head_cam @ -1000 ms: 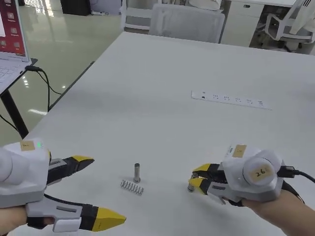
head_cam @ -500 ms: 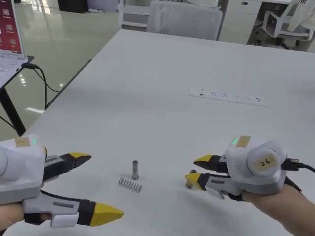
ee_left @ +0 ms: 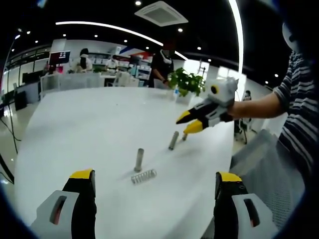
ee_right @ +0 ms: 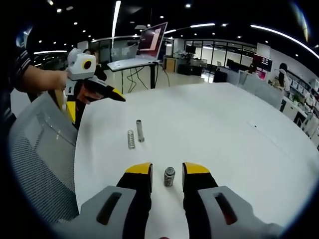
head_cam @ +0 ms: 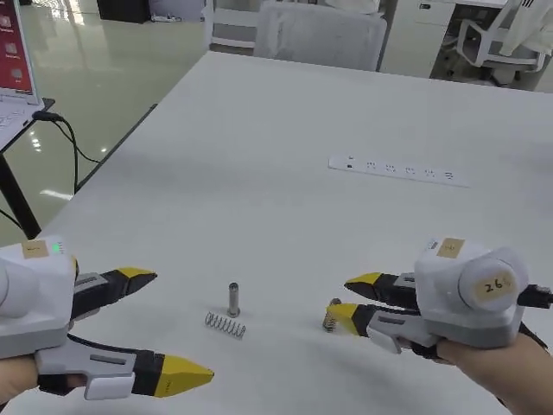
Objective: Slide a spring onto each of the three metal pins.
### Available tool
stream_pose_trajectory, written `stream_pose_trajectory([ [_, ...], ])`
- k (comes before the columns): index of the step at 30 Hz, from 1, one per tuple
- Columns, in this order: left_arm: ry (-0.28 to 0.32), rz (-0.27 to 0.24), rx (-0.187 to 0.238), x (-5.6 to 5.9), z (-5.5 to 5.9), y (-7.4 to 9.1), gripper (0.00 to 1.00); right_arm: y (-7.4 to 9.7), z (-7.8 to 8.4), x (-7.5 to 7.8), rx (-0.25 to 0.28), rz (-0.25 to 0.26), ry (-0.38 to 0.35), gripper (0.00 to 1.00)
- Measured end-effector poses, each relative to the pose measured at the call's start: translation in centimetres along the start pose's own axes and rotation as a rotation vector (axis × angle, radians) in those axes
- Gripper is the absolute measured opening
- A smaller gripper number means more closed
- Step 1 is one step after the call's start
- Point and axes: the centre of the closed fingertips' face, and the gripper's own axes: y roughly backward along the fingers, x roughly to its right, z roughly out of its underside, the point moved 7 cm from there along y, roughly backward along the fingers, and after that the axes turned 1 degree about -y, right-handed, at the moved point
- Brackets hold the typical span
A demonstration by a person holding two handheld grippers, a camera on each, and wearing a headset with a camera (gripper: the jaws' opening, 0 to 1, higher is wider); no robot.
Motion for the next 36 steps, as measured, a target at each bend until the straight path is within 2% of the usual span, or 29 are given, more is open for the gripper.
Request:
stream_pose_trajectory([
  [4,0.002,-0.004,0.001,-0.1,-0.1,0.1,0.97,0.4,-0.2,-0.3,0.020,0.007,-0.010,0.20],
  [10,0.001,-0.004,-0.002,-0.1,-0.1,0.2,0.97,0.5,-0.5,-0.9,0.024,-0.006,-0.014,0.20],
  [16,0.002,-0.007,-0.003,-0.2,-0.1,0.4,0.97,0.1,-1.8,-1.8,0.056,-0.023,-0.020,0.19],
  [21,0.005,-0.010,-0.003,-0.3,0.0,0.6,0.97,-0.7,-2.7,-2.7,0.068,-0.055,-0.028,0.18],
  [36,0.009,-0.013,-0.003,-0.3,0.1,0.7,0.96,-3.7,-4.4,-5.9,0.067,-0.152,0.027,0.18],
])
